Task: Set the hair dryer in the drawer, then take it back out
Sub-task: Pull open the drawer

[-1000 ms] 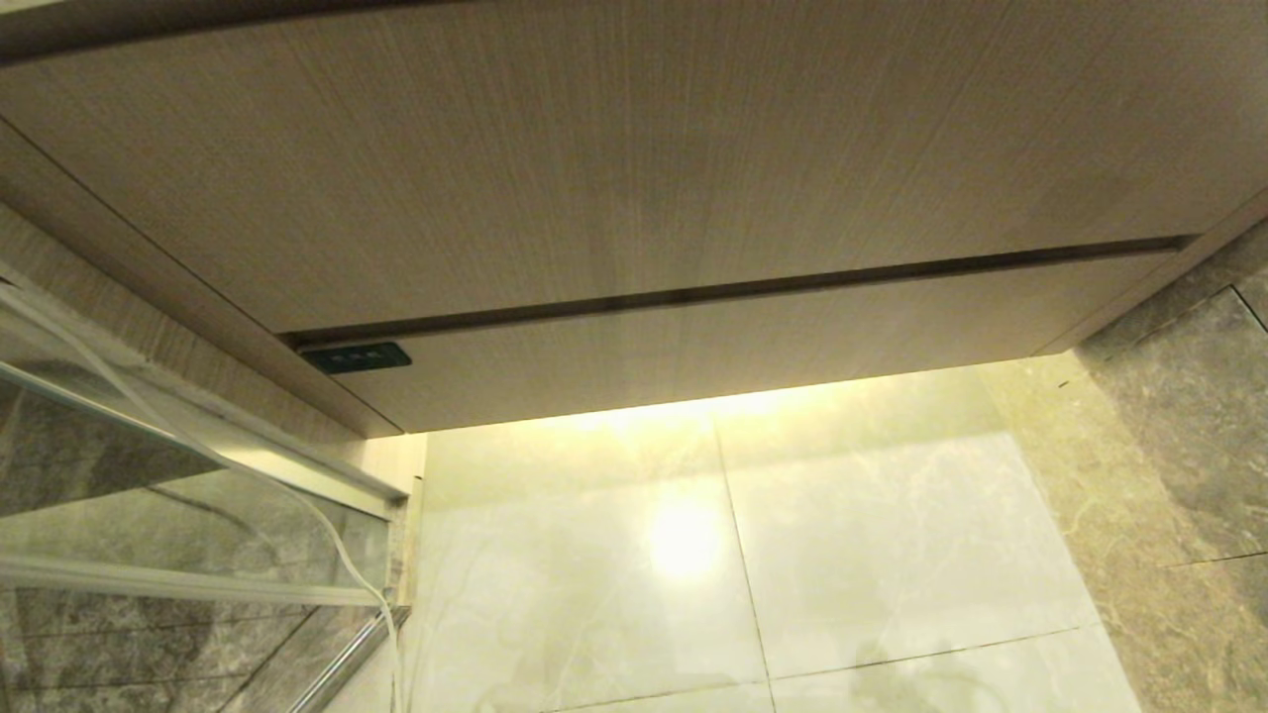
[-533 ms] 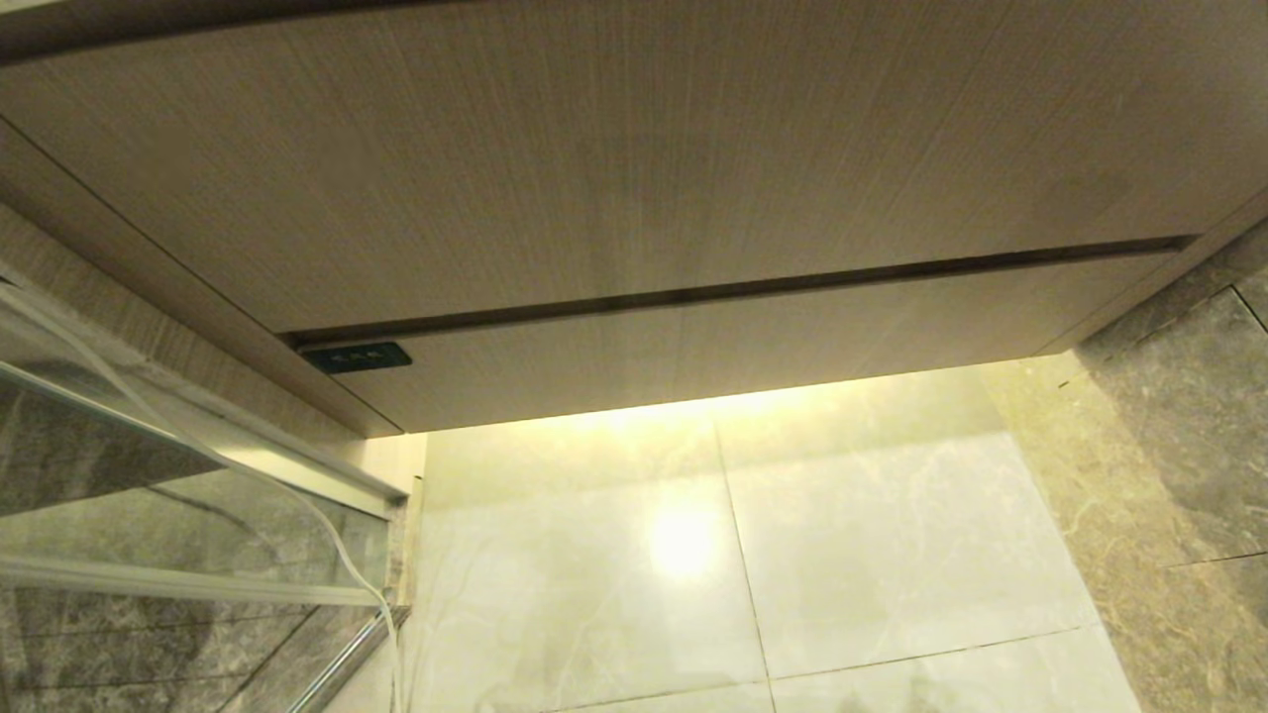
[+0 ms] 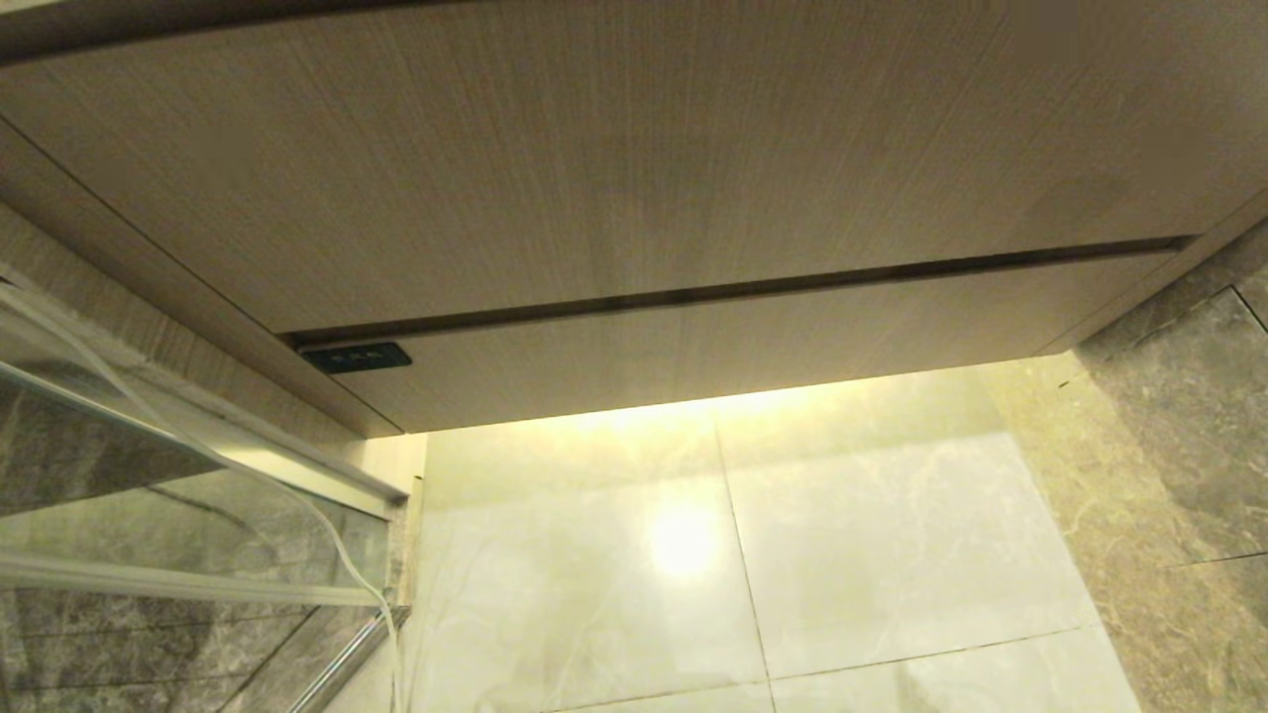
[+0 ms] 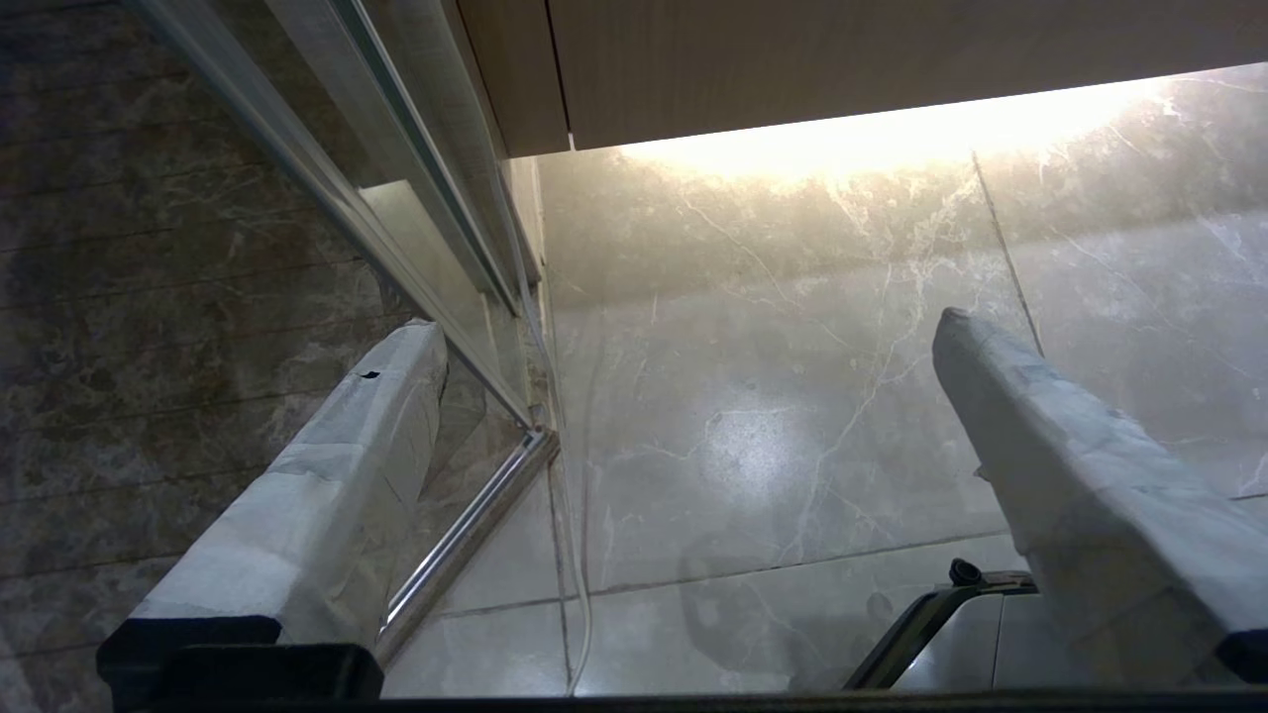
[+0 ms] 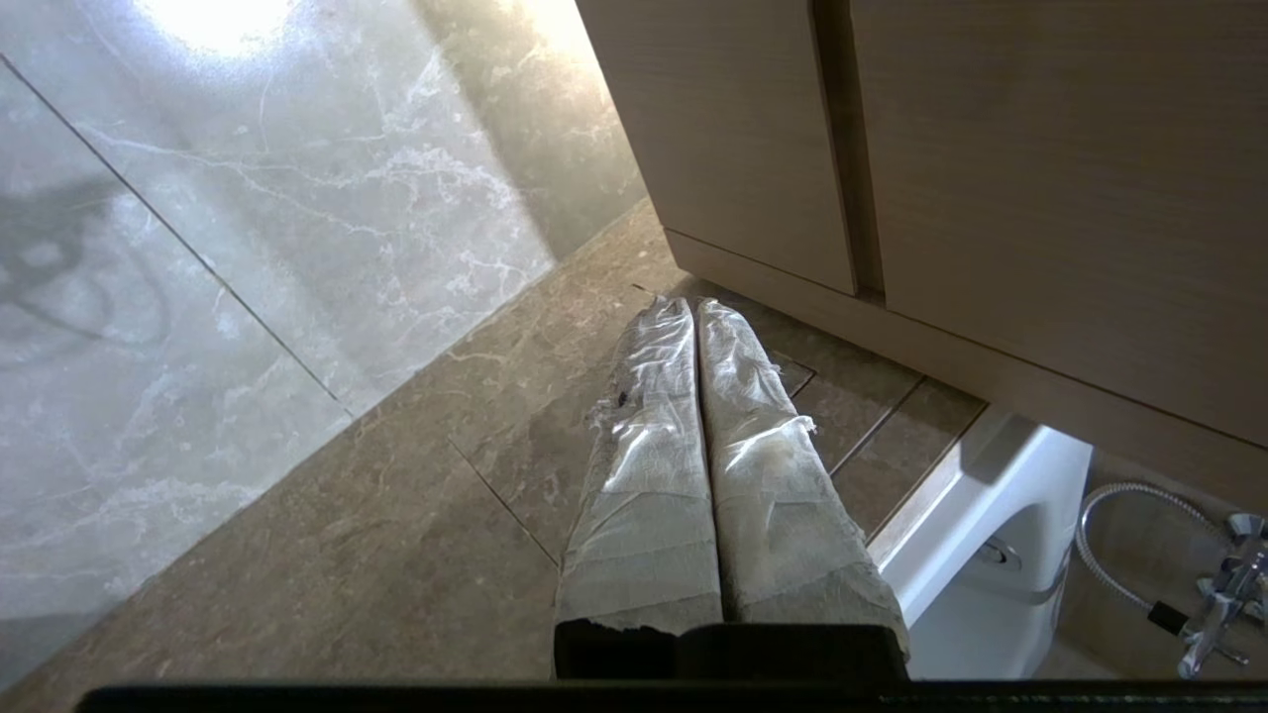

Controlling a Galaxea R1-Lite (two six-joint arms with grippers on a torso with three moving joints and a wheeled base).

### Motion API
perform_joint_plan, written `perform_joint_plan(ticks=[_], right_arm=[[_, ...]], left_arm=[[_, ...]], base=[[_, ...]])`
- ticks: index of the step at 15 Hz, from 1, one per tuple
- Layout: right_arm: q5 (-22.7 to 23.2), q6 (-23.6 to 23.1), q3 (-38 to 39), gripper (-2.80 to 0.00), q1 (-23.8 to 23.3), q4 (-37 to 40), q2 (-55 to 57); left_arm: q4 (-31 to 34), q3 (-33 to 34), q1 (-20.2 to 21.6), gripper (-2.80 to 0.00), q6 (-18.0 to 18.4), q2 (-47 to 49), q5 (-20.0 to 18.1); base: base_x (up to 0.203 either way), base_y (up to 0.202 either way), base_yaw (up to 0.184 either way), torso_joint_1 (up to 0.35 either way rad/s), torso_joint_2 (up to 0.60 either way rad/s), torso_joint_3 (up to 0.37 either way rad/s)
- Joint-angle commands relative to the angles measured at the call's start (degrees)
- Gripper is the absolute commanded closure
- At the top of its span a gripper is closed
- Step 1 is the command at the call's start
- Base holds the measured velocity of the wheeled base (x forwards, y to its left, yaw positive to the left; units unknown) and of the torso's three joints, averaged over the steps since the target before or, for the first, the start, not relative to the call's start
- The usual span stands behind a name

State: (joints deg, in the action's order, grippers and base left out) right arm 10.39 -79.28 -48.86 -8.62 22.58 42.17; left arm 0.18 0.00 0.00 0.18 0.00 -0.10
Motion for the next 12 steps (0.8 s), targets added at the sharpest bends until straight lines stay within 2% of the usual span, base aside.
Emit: perform_joint_plan(ticks=[1, 2, 4, 12], right_arm=[[0.07, -0.44, -0.01, 0.0, 0.01, 0.1, 0.2], [0.04, 0.26, 0.34, 0.0, -0.01, -0.54, -0.08], [0.02, 6.91, 4.37, 0.0, -0.24, -3.6, -2.39], [0.11, 7.12, 4.9, 0.0, -0.59, -4.32, -3.38]], left_arm=[[-0.01, 0.0, 0.0, -2.8, -0.01, 0.0, 0.01], [-0.01, 0.0, 0.0, -2.8, -0.01, 0.0, 0.01], [-0.09, 0.0, 0.0, -2.8, -0.01, 0.0, 0.01], [-0.02, 0.0, 0.0, -2.8, -0.01, 0.0, 0.01]], base=[[0.0, 0.0, 0.0, 0.0, 0.0, 0.0], [0.0, 0.0, 0.0, 0.0, 0.0, 0.0], [0.0, 0.0, 0.0, 0.0, 0.0, 0.0], [0.0, 0.0, 0.0, 0.0, 0.0, 0.0]])
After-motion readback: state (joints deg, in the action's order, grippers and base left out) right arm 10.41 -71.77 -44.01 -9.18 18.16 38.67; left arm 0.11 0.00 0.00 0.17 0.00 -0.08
